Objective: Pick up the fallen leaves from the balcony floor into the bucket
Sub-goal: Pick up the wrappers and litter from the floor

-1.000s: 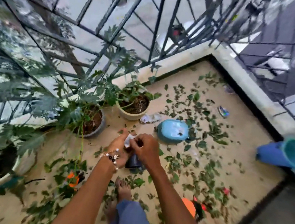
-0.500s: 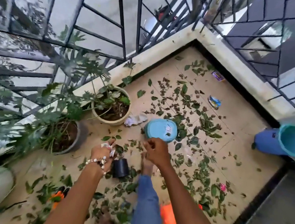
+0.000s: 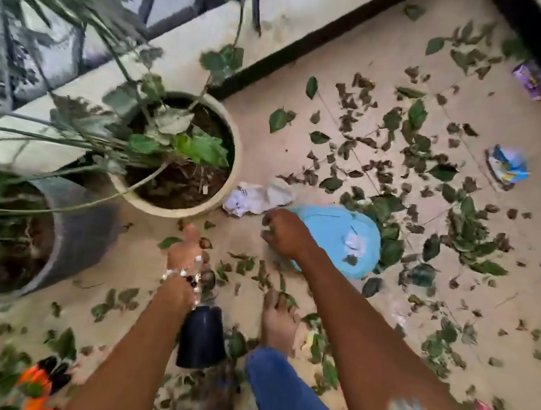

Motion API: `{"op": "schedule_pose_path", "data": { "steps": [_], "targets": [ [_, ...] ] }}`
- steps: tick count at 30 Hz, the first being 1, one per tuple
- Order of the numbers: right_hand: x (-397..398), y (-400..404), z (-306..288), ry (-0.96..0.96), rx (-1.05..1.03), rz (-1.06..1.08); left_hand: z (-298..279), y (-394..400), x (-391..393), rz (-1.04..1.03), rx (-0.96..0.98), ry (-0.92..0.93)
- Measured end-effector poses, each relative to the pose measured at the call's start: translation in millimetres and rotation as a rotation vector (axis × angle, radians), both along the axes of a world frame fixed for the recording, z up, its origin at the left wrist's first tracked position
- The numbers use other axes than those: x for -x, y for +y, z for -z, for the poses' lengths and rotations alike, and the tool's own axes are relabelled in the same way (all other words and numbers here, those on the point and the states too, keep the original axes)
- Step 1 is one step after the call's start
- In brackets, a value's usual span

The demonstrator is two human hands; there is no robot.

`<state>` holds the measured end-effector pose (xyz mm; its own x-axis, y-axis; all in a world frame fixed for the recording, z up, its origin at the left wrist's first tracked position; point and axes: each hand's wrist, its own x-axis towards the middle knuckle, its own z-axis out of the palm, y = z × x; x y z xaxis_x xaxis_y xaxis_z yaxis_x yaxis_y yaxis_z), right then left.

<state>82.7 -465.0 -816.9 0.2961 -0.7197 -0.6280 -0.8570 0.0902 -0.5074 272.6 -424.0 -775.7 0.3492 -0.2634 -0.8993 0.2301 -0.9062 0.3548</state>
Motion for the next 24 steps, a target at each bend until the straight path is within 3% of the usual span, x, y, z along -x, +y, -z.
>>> {"op": "schedule_pose_path", "data": {
  "steps": [4, 7, 10, 14, 19, 24],
  "targets": [
    [-38.3, -13.7, 89.4, 0.097, 0.052, -0.187, 87.1, 6.5, 0.4, -0.203, 0.048, 0.158],
    [-56.2, -22.2, 145.0, 0.197, 0.078, -0.137, 146.6, 12.3, -10.0, -0.183, 0.031, 0.126],
    [-64.2, -23.9, 185.5, 0.291, 0.042, -0.073, 180.4, 15.6, -14.3, -0.144, 0.024, 0.065],
    [-62.4, -28.1, 199.8, 0.32, 0.266, -0.12, 198.7, 17.6, -7.4, -0.279, 0.087, 0.122],
    [-40.0, -30.1, 174.3, -0.099, 0.273, 0.296, 183.1, 20.4, -2.0, -0.359, 0.136, 0.135],
    [-26.4, -5.6, 88.5, -0.598, -0.072, 0.959, 119.7, 12.0, 21.0, -0.074, 0.163, 0.031]
  ]
}}
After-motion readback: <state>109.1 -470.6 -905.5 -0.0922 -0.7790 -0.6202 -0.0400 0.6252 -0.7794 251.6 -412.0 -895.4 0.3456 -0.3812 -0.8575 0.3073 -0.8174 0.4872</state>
